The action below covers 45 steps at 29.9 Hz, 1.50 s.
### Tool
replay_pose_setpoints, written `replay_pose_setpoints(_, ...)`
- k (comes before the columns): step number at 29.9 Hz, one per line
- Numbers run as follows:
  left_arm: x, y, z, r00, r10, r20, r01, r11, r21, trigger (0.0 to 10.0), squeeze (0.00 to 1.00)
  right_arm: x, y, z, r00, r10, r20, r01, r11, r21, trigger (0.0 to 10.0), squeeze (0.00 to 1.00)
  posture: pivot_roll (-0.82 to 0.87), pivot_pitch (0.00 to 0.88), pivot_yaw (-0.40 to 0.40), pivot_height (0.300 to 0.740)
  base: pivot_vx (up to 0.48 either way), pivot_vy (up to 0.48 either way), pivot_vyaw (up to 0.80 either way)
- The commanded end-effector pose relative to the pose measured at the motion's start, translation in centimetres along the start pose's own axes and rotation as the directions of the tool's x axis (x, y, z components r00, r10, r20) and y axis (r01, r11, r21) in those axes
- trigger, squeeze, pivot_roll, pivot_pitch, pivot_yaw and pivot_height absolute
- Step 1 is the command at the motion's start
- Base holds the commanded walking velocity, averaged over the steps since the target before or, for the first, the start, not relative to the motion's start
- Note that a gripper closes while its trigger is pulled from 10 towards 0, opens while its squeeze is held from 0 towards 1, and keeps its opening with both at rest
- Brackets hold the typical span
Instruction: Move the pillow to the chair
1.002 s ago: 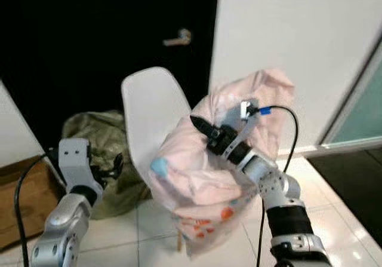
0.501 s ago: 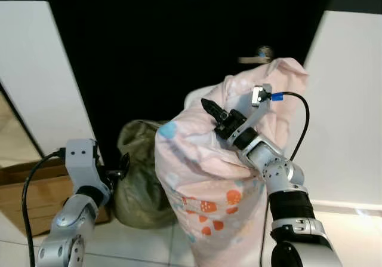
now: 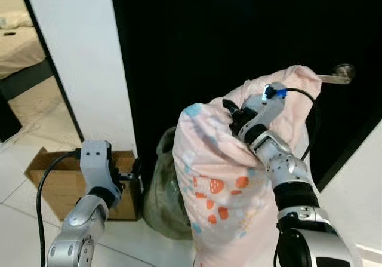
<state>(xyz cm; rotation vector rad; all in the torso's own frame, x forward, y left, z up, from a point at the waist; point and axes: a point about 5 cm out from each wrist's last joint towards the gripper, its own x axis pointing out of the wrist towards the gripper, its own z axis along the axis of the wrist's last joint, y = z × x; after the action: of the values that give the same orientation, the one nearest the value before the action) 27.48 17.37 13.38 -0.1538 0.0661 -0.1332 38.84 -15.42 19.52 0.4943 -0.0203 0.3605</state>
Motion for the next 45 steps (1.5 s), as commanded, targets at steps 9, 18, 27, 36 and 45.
replay_pose_setpoints(9,-0.1,-0.8,-0.3,1.0,-0.017,-0.01,0.017,1.0,-0.002,10.0,0.0,-0.6,-3.4,0.9,0.968,-0.252,0.009,0.248,0.942,-0.227,10.0,0.0,-0.09,0.014,-0.022,0.74,0.228,-0.355,0.0)
replay_pose_setpoints(18,-0.2,-0.4,0.0,1.0,0.019,0.008,-0.019,1.0,-0.02,10.0,0.0,-0.1,-2.4,-1.5,0.967,-0.224,-0.12,0.166,0.914,-0.37,10.0,0.0,-0.09,0.019,-0.026,0.74,0.028,-0.038,0.0)
replay_pose_setpoints(27,-0.3,-1.0,-0.1,1.0,-0.026,-0.006,0.026,1.0,-0.008,10.0,0.0,-0.1,-3.1,-1.8,0.945,-0.303,-0.125,0.209,0.851,-0.482,10.0,0.0,-0.09,0.015,-0.031,0.74,0.213,-0.305,0.0)
replay_pose_setpoints(36,-0.1,-0.9,-0.1,1.0,0.019,0.005,-0.018,0.999,-0.039,10.0,0.0,0.3,-2.3,-1.6,0.963,-0.235,-0.13,0.147,0.868,-0.475,10.0,0.0,-0.1,0.02,-0.037,0.74,0.061,-0.087,0.0)
replay_pose_setpoints(45,-0.2,-0.9,-0.2,1.0,0.024,0.001,-0.024,0.999,-0.035,10.0,0.0,-0.9,-2.3,-6.9,0.859,-0.235,-0.454,-0.113,0.778,-0.618,10.0,0.0,-0.1,0.031,-0.041,0.74,0.0,0.0,0.0)
